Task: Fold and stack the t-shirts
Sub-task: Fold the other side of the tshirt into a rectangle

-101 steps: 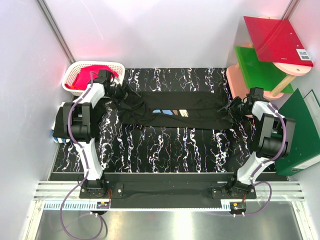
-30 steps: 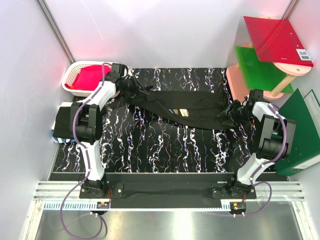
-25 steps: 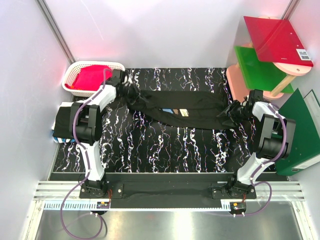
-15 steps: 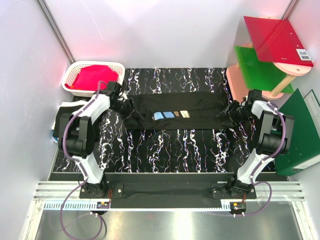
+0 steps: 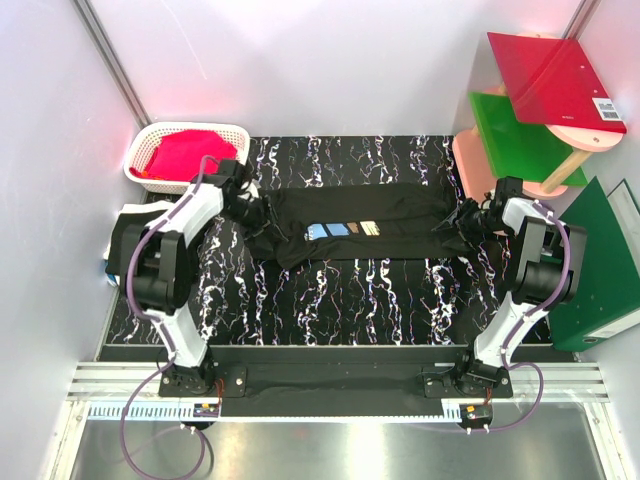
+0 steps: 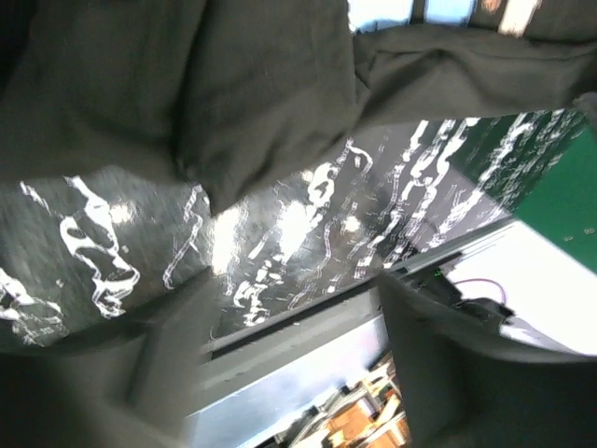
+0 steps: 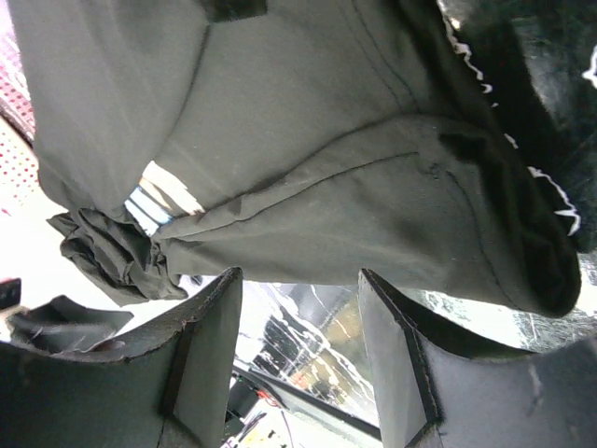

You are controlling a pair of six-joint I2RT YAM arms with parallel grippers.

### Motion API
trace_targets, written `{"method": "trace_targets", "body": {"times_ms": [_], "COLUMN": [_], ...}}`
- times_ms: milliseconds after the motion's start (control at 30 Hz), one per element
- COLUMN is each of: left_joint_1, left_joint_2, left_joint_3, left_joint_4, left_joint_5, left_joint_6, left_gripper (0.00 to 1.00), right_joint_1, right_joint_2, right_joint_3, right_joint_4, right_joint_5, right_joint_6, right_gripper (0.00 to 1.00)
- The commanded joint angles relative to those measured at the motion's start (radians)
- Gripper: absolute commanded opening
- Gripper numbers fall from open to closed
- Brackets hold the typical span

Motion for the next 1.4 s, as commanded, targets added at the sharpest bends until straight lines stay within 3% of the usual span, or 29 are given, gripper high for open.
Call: {"method": "trace_targets", "body": {"times_ms": [0,200,300,500,733,933,1033,1167,1367], "left_joint_1": [-0.009,-0.015,-0.024,-0.063,-0.173,-0.268,-0.293,-0.291,-0.291], "left_joint_2": [0.086,0.18,0.202,0.263,0.33,0.389,0.401,0.409,0.444], "left_joint_3": [0.11,0.292,0.355,0.464,0.544,0.644,0.658,0.647,0.658], "left_joint_4": [0.005,-0.061,-0.096,-0.194,-0.27,-0.34,-0.36,-0.371,-0.392], "left_joint_5": [-0.049,-0.132,-0.194,-0.313,-0.403,-0.57,-0.673,-0.788,-0.841], "left_joint_6": [0.061,0.109,0.141,0.242,0.322,0.38,0.386,0.383,0.405], "left_gripper": [0.48,0.47,0.55,0.56,0.55,0.56,0.56,0.46,0.49], "right_joint_1": [-0.004,-0.004,-0.004,-0.004,-0.002,-0.004,-0.004,-0.004,-0.004], "right_joint_2": [0.001,-0.01,-0.013,-0.01,0.0,0.004,0.006,0.003,0.003], "right_joint_3": [0.047,0.039,0.034,0.036,0.036,0.033,0.028,0.019,0.015], "right_joint_4": [-0.004,-0.009,-0.011,-0.011,-0.014,-0.014,-0.014,-0.015,-0.014], "right_joint_5": [-0.032,-0.032,-0.035,-0.039,-0.046,-0.052,-0.054,-0.057,-0.057], "right_joint_6": [-0.017,-0.023,-0.024,-0.029,-0.035,-0.041,-0.043,-0.047,-0.05], "right_gripper": [0.61,0.61,0.61,0.61,0.61,0.61,0.62,0.62,0.62]}}
